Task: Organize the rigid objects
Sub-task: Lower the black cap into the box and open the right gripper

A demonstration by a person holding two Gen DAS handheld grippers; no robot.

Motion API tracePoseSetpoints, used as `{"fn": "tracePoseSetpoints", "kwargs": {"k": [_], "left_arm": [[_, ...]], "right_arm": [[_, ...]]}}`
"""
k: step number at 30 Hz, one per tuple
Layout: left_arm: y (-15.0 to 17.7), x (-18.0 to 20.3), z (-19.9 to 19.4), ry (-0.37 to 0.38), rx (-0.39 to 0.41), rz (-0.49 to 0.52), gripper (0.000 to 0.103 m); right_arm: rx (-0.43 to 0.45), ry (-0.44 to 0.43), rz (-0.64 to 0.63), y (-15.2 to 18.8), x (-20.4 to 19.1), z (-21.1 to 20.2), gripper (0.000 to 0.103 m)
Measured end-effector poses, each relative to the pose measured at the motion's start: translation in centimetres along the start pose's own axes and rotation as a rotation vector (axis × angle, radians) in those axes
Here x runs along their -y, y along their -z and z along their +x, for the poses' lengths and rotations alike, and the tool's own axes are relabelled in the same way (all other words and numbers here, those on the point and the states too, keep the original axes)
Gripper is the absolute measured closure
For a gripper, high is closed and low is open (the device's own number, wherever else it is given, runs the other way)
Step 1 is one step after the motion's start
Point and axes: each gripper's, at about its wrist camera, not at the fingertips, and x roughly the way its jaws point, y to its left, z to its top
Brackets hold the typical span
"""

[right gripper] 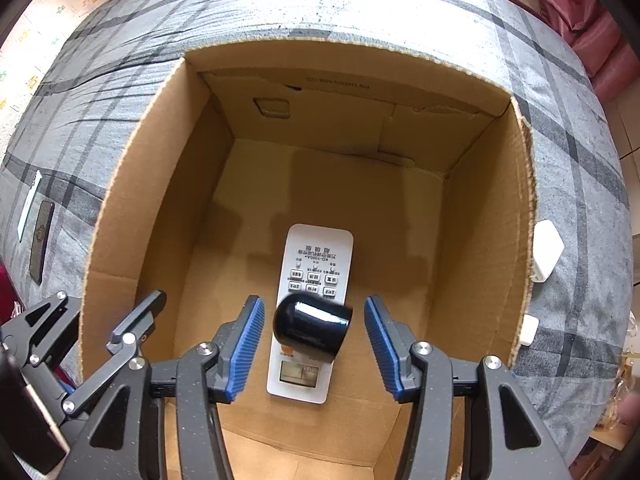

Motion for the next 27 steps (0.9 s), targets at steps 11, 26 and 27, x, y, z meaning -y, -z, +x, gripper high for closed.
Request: {"fn": "tracePoseSetpoints", "kwargs": {"k": [11,26,27], "left_arm": [[-0.1,0.1,0.1,-0.004,-0.003,0.002,0.087],[0.2,0.0,0.4,-0.007,0.000,-0.005,0.087],[0.2,0.0,0.4,-0.005,0.000,-0.007,0.087]], "right_arm": [[0.050,0.015,-0.017,0.4,0.1,-3.2,0.038],[0.111,0.018,0.028,1.2,4.0,-7.5,0.001],[0.114,0.017,0.029,1.3,4.4,-7.7,0.001]]}}
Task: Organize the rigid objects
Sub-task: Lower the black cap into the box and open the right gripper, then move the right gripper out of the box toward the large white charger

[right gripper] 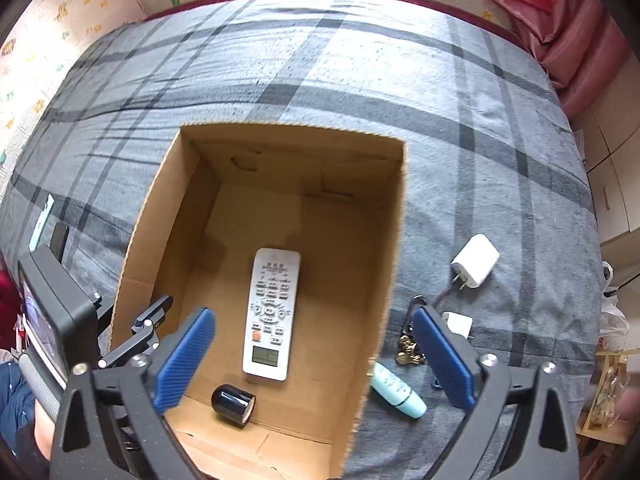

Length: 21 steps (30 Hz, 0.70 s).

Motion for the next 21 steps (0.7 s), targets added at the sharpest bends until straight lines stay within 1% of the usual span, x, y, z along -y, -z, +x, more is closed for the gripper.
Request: {"fn": "tracePoseSetpoints", "kwargs": {"k": [8,21], "left_arm": [[0.3,-0.9,0.2,0.027,0.002,-0.042,0.087],[0.6,-1.1,0.3,0.032,-0.003,-0.044,0.087]], "right_arm": [[0.032,0.015,0.041,-0.4,3.4,-1.2,0.000],[0.037,0.084,0.116,-1.1,10.0,-0.1,0.000]]}}
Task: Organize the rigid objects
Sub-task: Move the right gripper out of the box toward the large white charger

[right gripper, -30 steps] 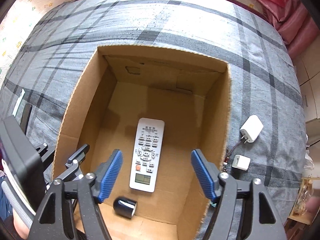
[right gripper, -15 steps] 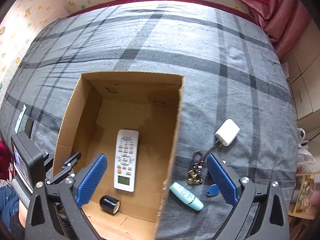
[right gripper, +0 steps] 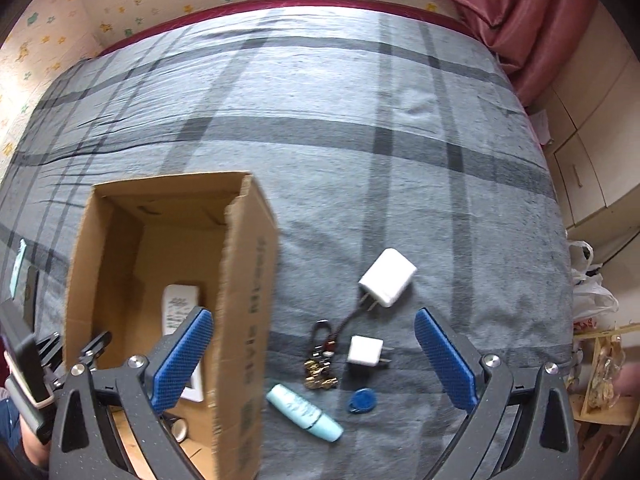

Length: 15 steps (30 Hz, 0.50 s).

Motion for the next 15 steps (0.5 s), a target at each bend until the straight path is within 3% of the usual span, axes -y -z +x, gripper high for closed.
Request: {"fn": "tracePoseSetpoints", "kwargs": {"k": [15], "left_arm": [[-0.1,0.1,0.2,0.003,-0.008,0.008,0.087]], "right_arm": [[-0.077,0.022,0.161,-1.3,6.5,8.4,0.000]]}}
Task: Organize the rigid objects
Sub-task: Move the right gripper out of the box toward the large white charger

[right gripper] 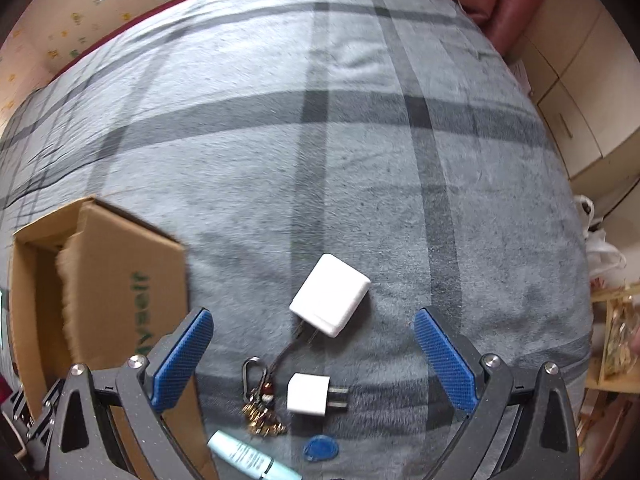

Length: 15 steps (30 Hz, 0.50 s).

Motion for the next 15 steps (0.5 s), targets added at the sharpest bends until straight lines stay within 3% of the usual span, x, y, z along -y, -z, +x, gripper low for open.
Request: {"fn": "tracePoseSetpoints", "kwargs": {"k": [15], "left_arm": [[0.0,0.5,0.3,-0.020,-0.010,0.015,0.087]], "right_arm": [[-0.077,0.021,0.096,-1.3,2.0,6.3,0.000]]}}
